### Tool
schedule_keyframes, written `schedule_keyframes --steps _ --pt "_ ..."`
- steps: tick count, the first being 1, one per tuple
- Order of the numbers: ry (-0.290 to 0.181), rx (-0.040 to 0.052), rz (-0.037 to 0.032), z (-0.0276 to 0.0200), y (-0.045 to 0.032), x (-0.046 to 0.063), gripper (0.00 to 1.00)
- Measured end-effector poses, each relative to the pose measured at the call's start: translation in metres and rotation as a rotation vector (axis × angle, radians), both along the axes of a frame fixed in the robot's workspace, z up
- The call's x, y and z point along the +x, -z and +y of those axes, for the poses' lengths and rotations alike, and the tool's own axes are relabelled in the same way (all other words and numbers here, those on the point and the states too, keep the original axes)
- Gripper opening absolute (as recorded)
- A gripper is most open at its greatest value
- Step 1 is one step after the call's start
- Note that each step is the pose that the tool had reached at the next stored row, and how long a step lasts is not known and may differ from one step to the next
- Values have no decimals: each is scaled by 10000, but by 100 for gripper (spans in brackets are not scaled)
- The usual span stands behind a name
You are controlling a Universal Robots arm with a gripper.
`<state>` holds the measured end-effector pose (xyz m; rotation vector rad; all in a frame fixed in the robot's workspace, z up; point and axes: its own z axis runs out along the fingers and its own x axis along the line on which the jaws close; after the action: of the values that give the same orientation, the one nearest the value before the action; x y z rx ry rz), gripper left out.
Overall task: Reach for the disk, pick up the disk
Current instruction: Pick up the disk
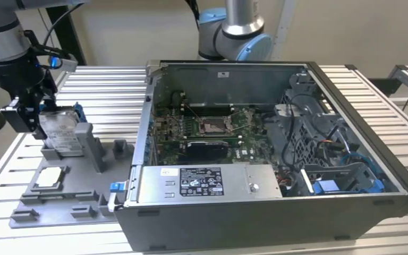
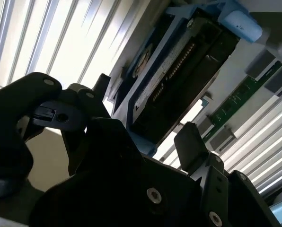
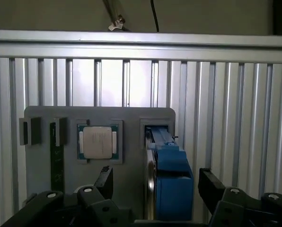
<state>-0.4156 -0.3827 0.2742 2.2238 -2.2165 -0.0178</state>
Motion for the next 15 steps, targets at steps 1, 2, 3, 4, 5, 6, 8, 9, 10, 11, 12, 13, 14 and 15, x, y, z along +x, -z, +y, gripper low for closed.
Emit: schedule_keyframes --steps 1,2,3,4,5,6,8,9,10,11,12,13,14,15 --pt "0 -1 1 0 8 -1 100" --pt "0 -1 1 0 15 -2 100" --pt "0 0 0 0 23 -2 100" --pt "0 0 0 0 29 -3 100" --pt "0 -1 2 0 31 -3 100" --pt "0 -2 2 0 31 -3 100" --pt "0 0 -1 0 32 -3 100" --pt "0 0 -3 0 32 -3 100" --pt "0 -1 -3 0 32 -2 100" --pt "0 -1 -2 0 33 -3 100" --pt "0 -1 -3 0 37 -3 100" --pt "0 0 -4 0 41 -3 100" --pt "-1 -1 -3 0 44 -3 100" --pt "0 -1 -2 0 45 -3 100"
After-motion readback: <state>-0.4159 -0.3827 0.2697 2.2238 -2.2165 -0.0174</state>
